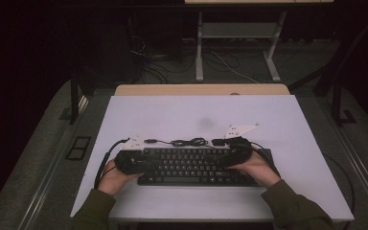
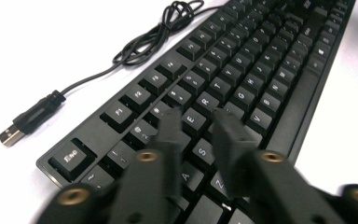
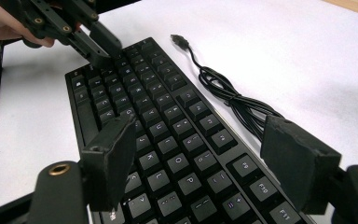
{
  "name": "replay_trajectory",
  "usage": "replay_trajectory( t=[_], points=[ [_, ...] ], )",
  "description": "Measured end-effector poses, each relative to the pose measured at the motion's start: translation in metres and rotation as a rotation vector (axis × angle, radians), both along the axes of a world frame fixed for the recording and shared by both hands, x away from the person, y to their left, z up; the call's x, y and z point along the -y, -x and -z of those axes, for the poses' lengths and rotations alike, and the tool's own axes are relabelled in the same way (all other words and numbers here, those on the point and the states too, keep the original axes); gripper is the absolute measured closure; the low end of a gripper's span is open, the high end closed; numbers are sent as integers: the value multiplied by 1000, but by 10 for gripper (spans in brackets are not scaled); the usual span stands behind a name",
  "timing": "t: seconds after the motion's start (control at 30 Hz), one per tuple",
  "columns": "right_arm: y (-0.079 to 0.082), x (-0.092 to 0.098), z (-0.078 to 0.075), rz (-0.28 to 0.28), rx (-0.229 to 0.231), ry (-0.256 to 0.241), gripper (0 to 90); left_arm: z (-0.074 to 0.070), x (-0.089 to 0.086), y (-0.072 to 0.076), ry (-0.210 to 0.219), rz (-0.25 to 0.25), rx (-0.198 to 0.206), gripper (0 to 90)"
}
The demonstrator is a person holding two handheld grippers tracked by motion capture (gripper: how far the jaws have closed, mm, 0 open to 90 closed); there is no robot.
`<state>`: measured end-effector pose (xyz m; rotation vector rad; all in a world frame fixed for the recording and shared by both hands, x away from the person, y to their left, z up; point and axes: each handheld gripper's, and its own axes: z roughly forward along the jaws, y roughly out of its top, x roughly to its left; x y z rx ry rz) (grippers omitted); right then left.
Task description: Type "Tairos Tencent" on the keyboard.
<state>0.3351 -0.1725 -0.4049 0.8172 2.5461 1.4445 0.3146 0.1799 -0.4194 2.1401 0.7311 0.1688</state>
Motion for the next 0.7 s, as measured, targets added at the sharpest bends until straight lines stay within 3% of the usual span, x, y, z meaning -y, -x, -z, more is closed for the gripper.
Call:
replay_trajectory(
  t=[0.27,0.7],
  points=[
    [0,0,0,0,-1,1,262,0,6,1,33,-10,17,390],
    [-1,-2,1,0,-1,4,263,2,19,2,48,-37,55,60]
  ],
)
